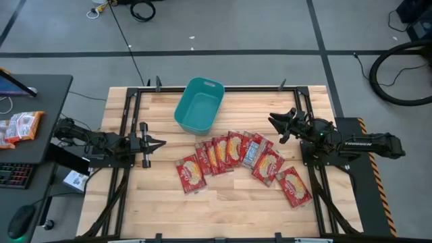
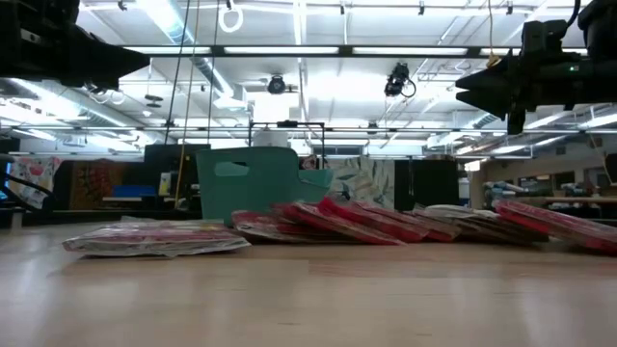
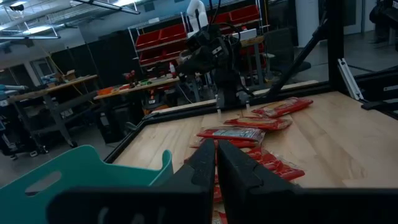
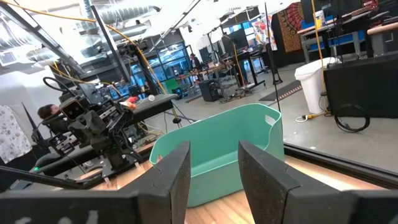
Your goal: Sort popcorn bags into baskets
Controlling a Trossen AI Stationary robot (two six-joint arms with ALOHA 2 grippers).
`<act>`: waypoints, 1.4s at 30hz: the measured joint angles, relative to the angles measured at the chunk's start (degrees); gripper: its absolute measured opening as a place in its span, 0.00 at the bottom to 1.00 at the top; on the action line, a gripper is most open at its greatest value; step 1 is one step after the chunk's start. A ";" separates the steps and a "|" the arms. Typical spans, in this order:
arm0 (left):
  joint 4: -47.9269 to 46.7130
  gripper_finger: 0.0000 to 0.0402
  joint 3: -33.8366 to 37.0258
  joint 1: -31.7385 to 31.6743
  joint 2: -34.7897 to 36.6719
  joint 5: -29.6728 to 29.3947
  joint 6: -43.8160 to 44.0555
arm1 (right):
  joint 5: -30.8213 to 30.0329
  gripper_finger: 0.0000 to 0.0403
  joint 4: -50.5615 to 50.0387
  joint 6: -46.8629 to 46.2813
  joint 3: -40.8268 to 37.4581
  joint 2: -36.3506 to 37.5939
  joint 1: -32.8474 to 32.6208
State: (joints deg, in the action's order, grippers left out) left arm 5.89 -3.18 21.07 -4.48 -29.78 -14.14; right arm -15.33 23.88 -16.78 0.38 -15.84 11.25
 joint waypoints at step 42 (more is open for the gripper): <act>19.70 0.06 -0.20 -0.06 -0.01 1.13 10.47 | 18.18 0.33 -11.61 1.50 9.76 -7.40 1.20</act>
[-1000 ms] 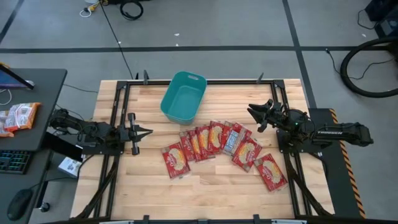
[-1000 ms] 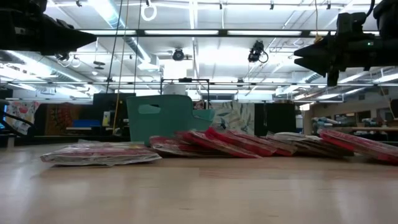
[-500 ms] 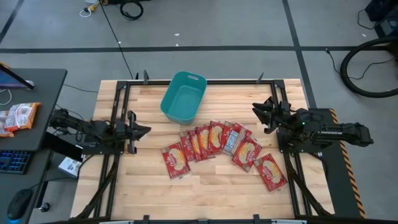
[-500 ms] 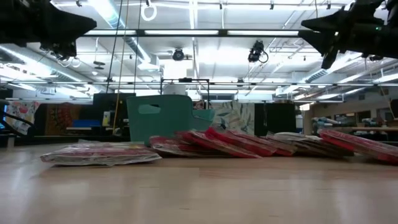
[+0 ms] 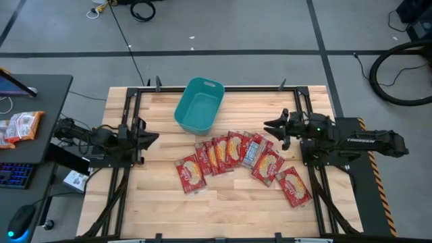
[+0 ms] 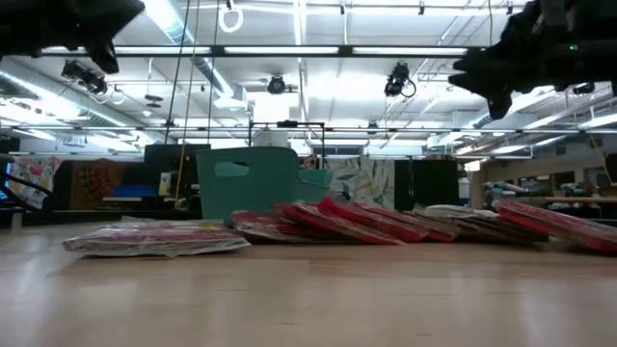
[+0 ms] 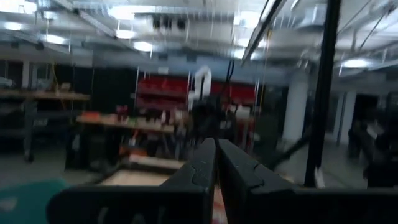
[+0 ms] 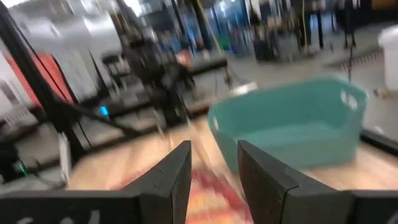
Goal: Sort popcorn bags into baskets
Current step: Put the red popcorn bag into the green bin
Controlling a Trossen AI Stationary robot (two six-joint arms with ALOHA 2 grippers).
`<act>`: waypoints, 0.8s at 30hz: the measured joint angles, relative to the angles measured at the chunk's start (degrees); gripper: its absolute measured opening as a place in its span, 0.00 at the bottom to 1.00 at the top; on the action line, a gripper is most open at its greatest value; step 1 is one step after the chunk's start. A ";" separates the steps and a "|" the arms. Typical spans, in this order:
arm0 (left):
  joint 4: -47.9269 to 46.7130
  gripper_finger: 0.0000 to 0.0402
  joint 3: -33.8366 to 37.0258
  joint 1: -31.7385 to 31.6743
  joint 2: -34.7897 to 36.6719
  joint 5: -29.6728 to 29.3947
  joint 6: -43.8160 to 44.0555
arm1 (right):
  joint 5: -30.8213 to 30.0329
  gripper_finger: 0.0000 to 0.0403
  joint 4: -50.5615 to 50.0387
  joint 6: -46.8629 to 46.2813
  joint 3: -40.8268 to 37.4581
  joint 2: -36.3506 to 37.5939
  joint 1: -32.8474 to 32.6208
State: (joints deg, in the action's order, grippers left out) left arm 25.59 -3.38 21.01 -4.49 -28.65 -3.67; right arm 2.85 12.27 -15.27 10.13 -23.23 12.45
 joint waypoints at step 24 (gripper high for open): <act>3.80 0.06 -0.04 -0.04 0.00 -2.40 -7.65 | -18.00 0.33 -43.07 -10.75 31.09 -41.71 -17.88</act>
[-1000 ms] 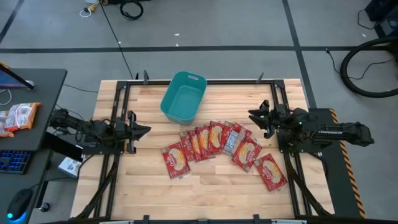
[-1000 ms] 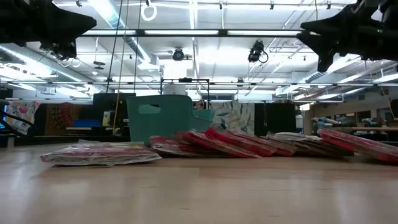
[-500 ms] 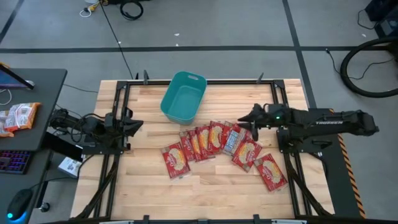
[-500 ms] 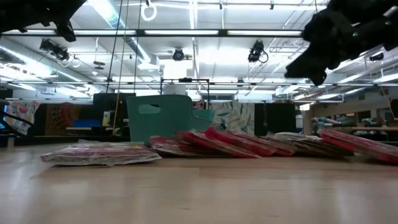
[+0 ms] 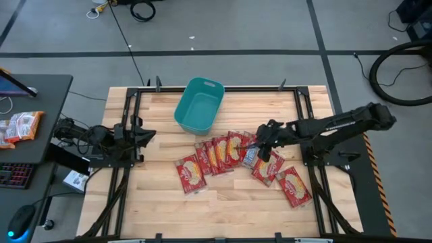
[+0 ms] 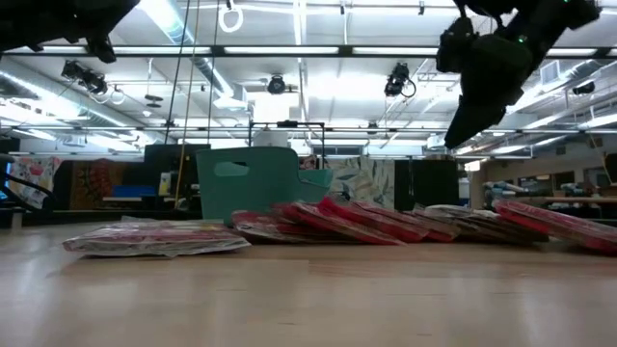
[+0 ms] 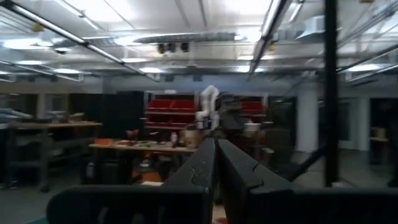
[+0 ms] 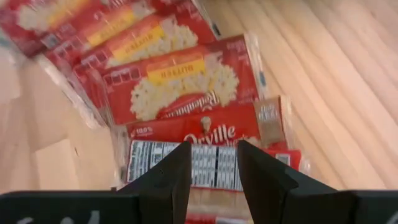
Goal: Sort popcorn bags into baskets
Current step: Put the red popcorn bag into the green bin
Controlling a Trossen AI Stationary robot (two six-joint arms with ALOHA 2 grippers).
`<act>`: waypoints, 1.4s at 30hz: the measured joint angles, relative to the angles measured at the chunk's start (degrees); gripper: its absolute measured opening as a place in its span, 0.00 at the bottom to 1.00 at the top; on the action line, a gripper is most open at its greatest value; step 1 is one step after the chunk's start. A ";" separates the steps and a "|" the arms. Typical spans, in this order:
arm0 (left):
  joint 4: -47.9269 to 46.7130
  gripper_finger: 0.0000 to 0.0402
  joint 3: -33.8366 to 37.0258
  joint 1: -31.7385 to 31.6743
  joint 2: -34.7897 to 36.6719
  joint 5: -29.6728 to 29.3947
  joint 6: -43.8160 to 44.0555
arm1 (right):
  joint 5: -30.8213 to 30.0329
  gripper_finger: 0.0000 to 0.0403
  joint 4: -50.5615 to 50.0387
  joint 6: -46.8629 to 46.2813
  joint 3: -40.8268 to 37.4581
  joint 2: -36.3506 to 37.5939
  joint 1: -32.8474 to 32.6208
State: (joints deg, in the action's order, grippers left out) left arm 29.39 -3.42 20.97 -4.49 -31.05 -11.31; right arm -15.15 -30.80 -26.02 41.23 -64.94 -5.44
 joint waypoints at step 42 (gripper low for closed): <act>-9.16 0.44 0.07 0.00 0.00 -4.22 6.16 | 1.85 0.61 -45.81 -45.22 46.21 -54.31 -20.89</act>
State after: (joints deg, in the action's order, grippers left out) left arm 20.23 -3.36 20.97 -4.49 -35.27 -5.15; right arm -13.30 -76.61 -71.24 87.44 -119.25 -26.32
